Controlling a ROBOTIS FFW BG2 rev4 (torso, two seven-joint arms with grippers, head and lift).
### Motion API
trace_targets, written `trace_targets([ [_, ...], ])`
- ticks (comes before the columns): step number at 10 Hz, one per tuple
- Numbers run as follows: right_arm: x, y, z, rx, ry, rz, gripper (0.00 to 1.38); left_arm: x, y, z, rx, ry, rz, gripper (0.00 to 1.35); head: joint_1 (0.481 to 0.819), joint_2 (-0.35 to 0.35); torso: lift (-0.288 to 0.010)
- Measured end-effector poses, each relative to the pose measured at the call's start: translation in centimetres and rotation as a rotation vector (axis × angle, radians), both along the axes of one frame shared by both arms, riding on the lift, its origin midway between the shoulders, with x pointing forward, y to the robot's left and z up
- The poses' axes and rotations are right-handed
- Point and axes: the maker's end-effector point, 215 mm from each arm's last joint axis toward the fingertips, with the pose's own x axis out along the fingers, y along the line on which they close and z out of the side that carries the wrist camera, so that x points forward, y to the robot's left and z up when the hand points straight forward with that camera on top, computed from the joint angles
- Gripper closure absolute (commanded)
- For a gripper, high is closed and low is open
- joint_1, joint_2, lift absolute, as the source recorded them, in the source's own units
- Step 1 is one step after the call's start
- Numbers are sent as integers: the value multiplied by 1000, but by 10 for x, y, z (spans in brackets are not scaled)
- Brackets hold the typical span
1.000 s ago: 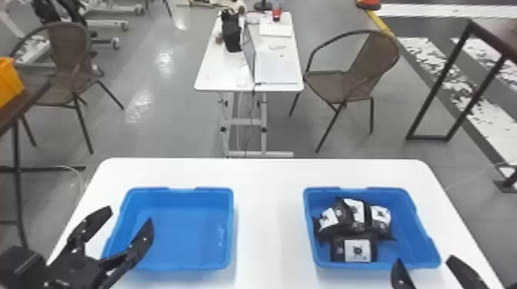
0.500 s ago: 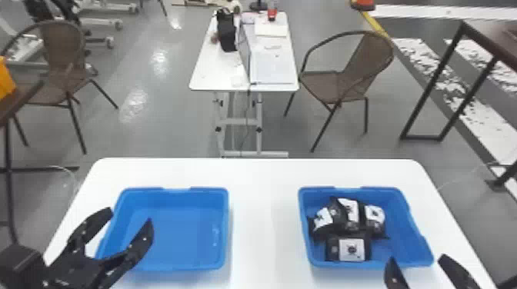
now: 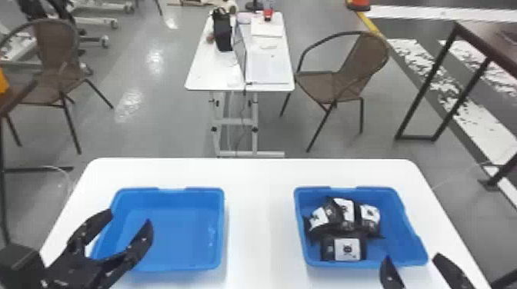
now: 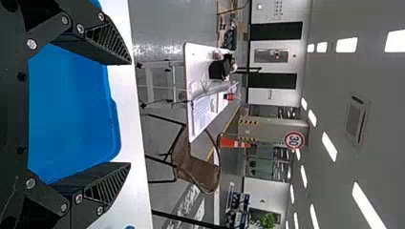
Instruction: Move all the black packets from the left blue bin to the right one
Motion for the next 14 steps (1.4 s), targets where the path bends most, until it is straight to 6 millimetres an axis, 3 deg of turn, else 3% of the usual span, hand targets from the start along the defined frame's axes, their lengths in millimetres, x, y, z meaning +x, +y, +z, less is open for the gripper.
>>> trace_targets([
  [14,1,2,-4,14,6,6,137,0,-5,-10,-36,34,-3,303,695,-55,0],
])
